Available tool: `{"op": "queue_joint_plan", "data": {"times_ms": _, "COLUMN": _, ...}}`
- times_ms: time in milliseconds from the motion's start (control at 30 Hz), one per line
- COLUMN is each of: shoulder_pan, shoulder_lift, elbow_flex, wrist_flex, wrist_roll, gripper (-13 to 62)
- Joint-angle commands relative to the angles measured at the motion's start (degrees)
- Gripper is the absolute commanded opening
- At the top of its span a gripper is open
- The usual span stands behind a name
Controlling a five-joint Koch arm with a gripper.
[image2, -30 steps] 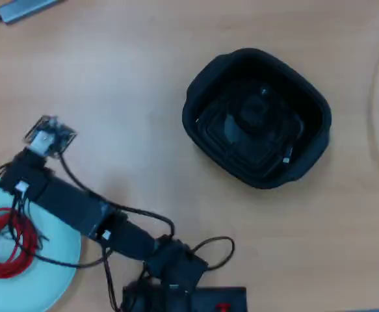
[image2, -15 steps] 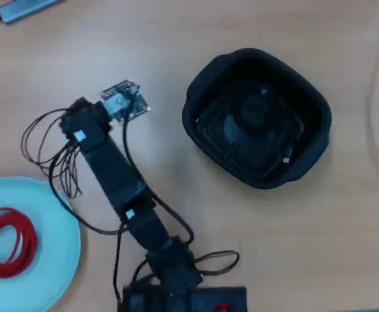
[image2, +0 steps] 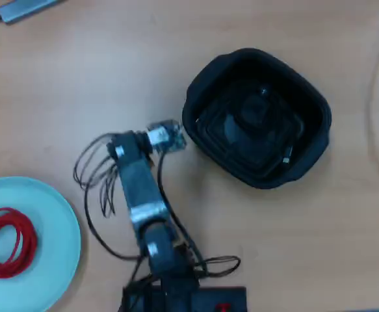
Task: Put a black charging cable in a black bowl and put a red charging cable in a green bowl
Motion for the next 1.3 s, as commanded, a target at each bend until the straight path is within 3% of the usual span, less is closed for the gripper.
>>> {"op": "queue_joint_plan", "data": {"times_ms": 0, "shoulder_pan": 1.49, "shoulder_lift": 13.36, "elbow_flex": 3.52, "wrist_flex": -9.05, "wrist_roll": -0.35, "gripper": 32.9}}
{"op": "queue_joint_plan", "data": {"times_ms": 200, "shoulder_pan": 4.13, "shoulder_lift": 29.97, "elbow_flex": 24.70, "wrist_flex": -22.50, "wrist_roll": 0.70, "gripper": 32.9}}
{"op": "queue_joint_plan", "data": {"times_ms": 533, "shoulder_pan": 11.07, "shoulder_lift": 45.70, "elbow_flex": 51.06, "wrist_flex": -42.01, "wrist_roll": 7.91, "gripper": 33.0}}
{"op": "queue_joint_plan", "data": {"times_ms": 1267, "shoulder_pan": 14.94, "shoulder_lift": 45.62, "elbow_flex": 80.95, "wrist_flex": -63.72, "wrist_roll": 9.40, "gripper": 33.7}}
